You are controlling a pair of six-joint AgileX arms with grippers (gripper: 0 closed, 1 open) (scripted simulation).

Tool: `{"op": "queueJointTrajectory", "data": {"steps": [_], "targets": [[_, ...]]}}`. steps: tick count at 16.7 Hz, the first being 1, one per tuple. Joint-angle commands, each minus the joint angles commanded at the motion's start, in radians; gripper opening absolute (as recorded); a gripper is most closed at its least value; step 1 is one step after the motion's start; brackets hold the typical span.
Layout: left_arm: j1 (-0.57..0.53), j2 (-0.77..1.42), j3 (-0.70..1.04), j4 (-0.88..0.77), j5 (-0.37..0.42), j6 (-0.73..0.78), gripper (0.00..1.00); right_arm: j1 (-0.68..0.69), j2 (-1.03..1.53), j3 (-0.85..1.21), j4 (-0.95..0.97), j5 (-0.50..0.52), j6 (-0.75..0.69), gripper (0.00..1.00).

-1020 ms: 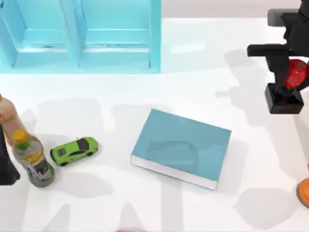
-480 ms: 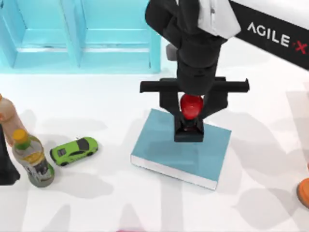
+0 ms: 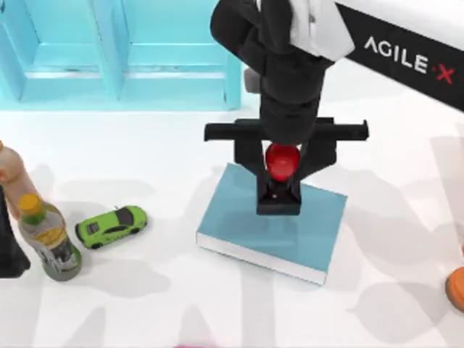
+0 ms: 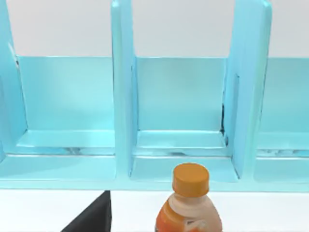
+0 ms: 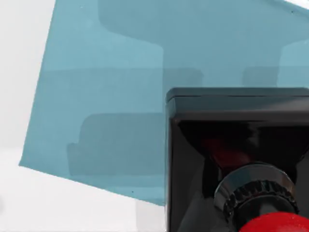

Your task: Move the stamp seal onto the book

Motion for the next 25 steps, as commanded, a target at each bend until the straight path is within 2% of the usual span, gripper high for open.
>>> {"op": "queueJointTrajectory", "data": {"steps": [6, 19, 25], "targets": [[0.000, 0.000, 0.000, 0.000, 0.000, 0.000, 1.00, 0.002, 0.002, 0.013, -0.009, 0.001, -0.001, 0.00], [0.000, 0.000, 0.000, 0.000, 0.000, 0.000, 1.00, 0.002, 0.002, 0.013, -0.009, 0.001, -0.001, 0.98], [0.000, 0.000, 0.000, 0.000, 0.000, 0.000, 1.00, 0.002, 0.002, 0.013, -0.009, 0.001, -0.001, 1.00]]}}
